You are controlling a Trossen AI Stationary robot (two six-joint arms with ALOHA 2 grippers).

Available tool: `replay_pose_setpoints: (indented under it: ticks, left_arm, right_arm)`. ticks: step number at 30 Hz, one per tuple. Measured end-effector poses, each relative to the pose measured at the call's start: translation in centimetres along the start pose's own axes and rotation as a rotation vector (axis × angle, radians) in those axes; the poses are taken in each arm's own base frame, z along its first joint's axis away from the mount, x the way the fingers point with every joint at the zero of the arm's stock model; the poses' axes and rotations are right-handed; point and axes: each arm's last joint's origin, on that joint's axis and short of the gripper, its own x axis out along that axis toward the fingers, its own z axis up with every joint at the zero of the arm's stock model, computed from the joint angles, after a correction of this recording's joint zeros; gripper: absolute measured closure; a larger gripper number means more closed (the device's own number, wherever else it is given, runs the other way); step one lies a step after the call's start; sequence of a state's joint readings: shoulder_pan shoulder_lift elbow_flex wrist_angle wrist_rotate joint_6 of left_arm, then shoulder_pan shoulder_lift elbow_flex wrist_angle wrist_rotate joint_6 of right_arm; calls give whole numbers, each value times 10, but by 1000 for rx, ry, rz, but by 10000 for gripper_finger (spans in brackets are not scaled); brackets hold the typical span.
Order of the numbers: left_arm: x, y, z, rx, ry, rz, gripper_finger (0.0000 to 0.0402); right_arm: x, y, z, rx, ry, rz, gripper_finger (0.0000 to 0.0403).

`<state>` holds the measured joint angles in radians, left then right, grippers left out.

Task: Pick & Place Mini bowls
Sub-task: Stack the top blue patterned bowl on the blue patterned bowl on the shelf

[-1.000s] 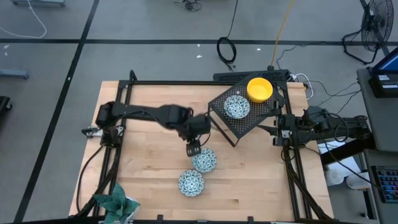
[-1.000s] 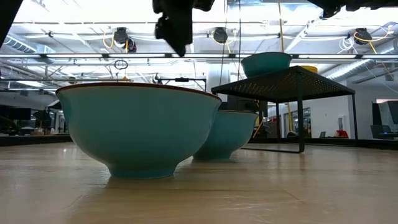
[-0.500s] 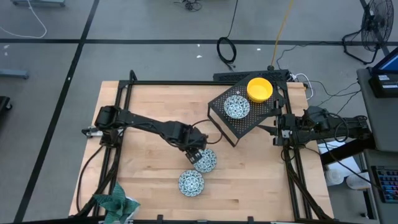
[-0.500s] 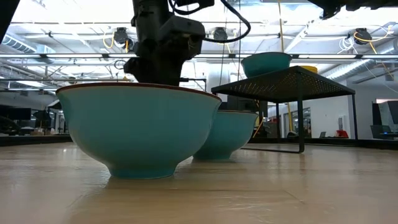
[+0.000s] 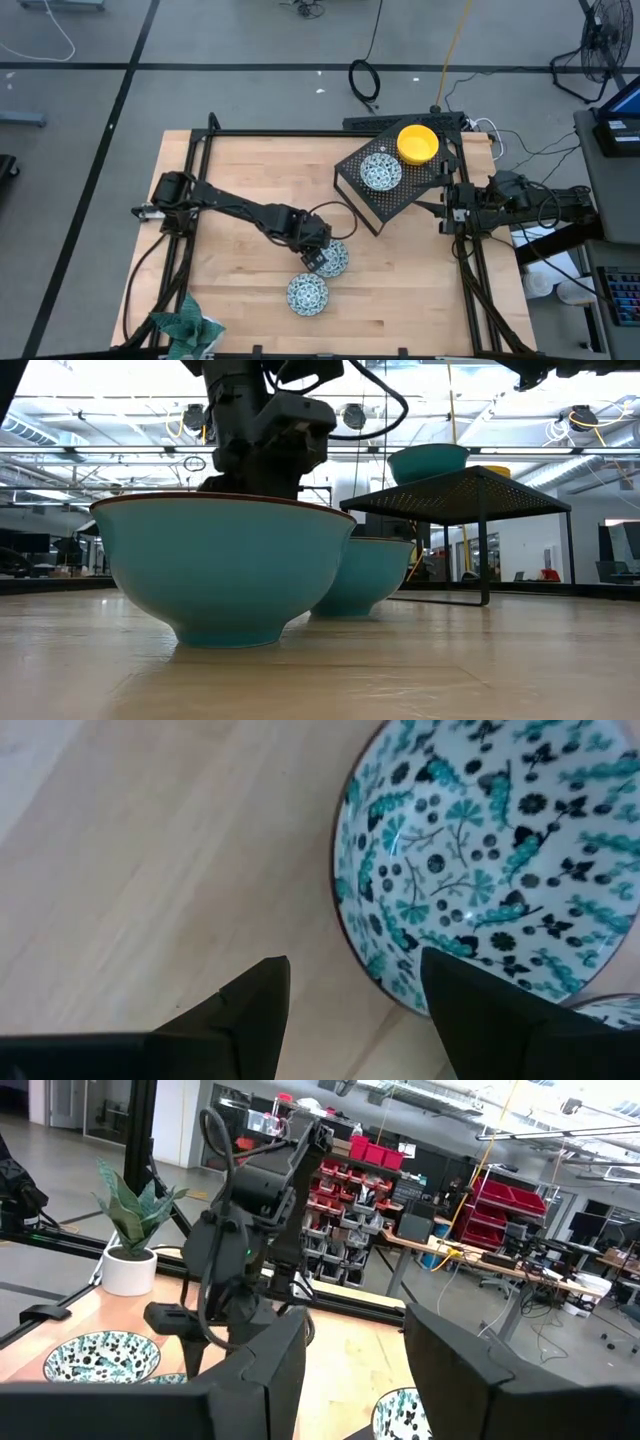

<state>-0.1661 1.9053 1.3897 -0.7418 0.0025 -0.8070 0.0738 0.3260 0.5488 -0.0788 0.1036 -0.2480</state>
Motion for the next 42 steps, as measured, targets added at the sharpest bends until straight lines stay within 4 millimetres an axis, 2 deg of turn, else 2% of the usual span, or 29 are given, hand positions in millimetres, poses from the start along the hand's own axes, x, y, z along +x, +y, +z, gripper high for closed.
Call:
replay_pose_setpoints:
  ticks: [10,19,24,30,32,37,42]
  left_arm:
    - [16,9,-6,-11,12,-25,172]
    - [18,10,-2,5,0,-56,181]
    - [18,12,-1,5,2,-58,243]
    - [18,18,6,23,-16,-52,372]
    - [16,19,10,28,-40,-55,387]
    - [0,22,13,89,-120,-10,391]
    - [-45,18,22,214,-334,50,391]
  right_arm:
    - [0,0,0,0,0,0,248]
    - [0,0,0,0,0,0,248]
    - [0,0,0,0,0,0,248]
    - [0,0,0,0,0,0,248]
    - [0,0,0,0,0,0,248]
    - [0,0,0,0,0,-1,248]
    - [0,0,0,0,3,1,248]
